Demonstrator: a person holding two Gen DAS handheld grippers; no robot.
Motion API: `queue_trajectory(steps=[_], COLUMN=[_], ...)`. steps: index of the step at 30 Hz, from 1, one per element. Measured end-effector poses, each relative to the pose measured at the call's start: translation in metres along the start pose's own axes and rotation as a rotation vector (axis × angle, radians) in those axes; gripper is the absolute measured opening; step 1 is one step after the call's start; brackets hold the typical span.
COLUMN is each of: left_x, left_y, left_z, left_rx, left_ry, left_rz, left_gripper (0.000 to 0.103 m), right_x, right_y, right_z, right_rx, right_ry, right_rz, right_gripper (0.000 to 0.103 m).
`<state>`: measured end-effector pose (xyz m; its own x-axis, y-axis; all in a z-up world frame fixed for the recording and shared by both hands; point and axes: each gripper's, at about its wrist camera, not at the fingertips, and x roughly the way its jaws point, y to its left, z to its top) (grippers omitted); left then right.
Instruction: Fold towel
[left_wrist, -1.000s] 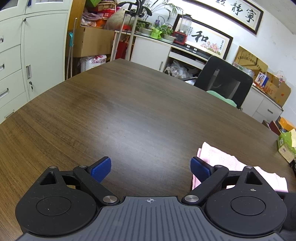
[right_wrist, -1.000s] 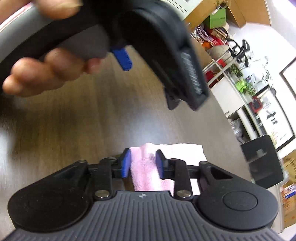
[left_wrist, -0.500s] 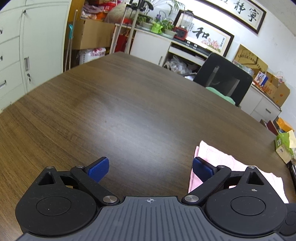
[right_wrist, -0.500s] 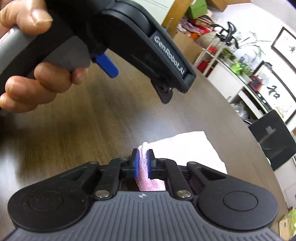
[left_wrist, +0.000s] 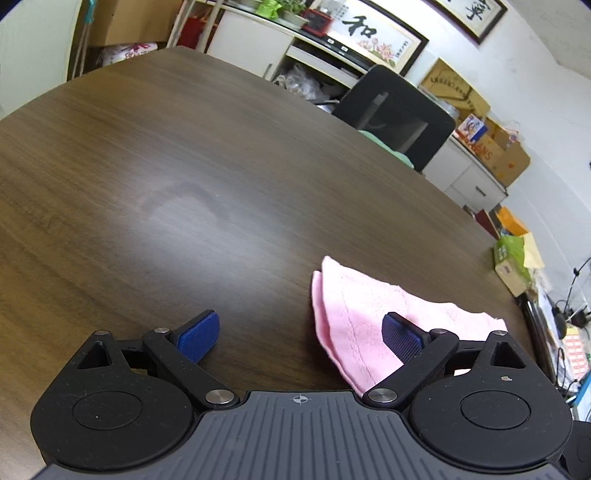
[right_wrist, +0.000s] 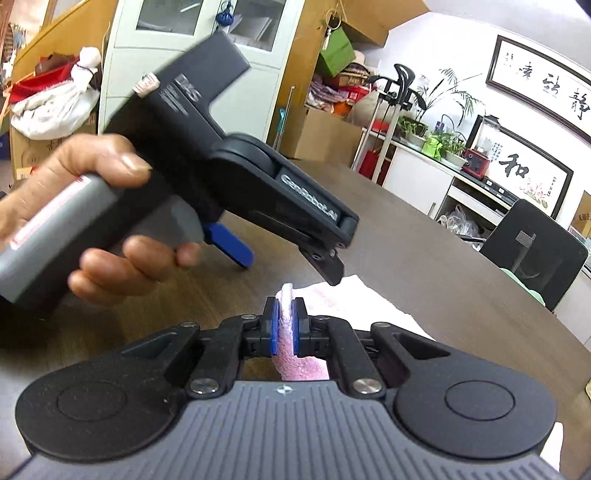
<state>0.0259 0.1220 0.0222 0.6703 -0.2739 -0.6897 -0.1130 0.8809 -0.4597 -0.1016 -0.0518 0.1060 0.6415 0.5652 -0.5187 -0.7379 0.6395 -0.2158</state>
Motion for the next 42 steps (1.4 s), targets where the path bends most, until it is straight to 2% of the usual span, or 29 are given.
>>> queue_trajectory(steps=[3,4,5,6,7,13,15,16,21,23,28,31,35,38,42], left_x=[0.007,0.010,0.013,0.016,0.019,0.026,0.026,0.025,0.016,0.005,-0.015,-0.018,-0.012,0.001,0.025], left_y=[-0.004,-0.005,-0.006,-0.007,-0.007,0.002,0.004,0.005,0.001,-0.008,-0.033,-0.065,-0.115,-0.159,-0.206], left_z=[0.002,0.003,0.004,0.004,0.005,0.007,0.006,0.005,0.003,0.005,0.012,0.018,0.016,0.009,-0.005], left_rx=[-0.014,-0.020,-0.026,-0.030,-0.032,-0.130,-0.142,-0.144,-0.157,-0.136,-0.091,-0.042,0.041,0.115,0.207], left_ry=[0.051,0.076,0.099,0.116,0.129,0.144,0.131,0.121,0.051,0.011,-0.030,-0.036,-0.015,0.012,0.051], left_rz=[-0.065,-0.095,-0.117,-0.125,-0.129,-0.144,-0.141,-0.142,-0.175,-0.197,-0.230,-0.264,-0.302,-0.315,-0.293], left_gripper=[0.077,0.069,0.056,0.050,0.039,0.032,0.017,0.006,0.004,0.004,0.003,0.004,0.004,0.004,0.004], right_x=[-0.005,-0.007,-0.008,-0.009,-0.009,-0.012,-0.014,-0.014,-0.020,-0.024,-0.049,-0.077,-0.109,-0.130,-0.145], right_y=[-0.006,-0.008,-0.011,-0.014,-0.017,-0.028,-0.030,-0.031,-0.038,-0.042,-0.068,-0.091,-0.112,-0.125,-0.142], right_z=[0.001,0.002,0.002,0.002,0.003,0.000,-0.004,-0.004,-0.006,-0.006,-0.013,-0.029,-0.054,-0.078,-0.110], right_rx=[0.023,0.031,0.037,0.044,0.049,0.061,0.071,0.080,0.149,0.179,0.307,0.417,0.492,0.543,0.620], right_ry=[-0.015,-0.026,-0.035,-0.043,-0.049,-0.062,-0.062,-0.064,-0.093,-0.112,-0.173,-0.231,-0.276,-0.282,-0.260], right_rz=[0.001,-0.003,-0.004,-0.003,-0.003,0.007,-0.001,-0.004,0.022,0.038,0.042,0.020,-0.052,-0.104,-0.165], right_gripper=[0.007,0.007,0.007,0.007,0.007,0.007,0.007,0.007,0.007,0.007,0.007,0.008,0.008,0.008,0.008])
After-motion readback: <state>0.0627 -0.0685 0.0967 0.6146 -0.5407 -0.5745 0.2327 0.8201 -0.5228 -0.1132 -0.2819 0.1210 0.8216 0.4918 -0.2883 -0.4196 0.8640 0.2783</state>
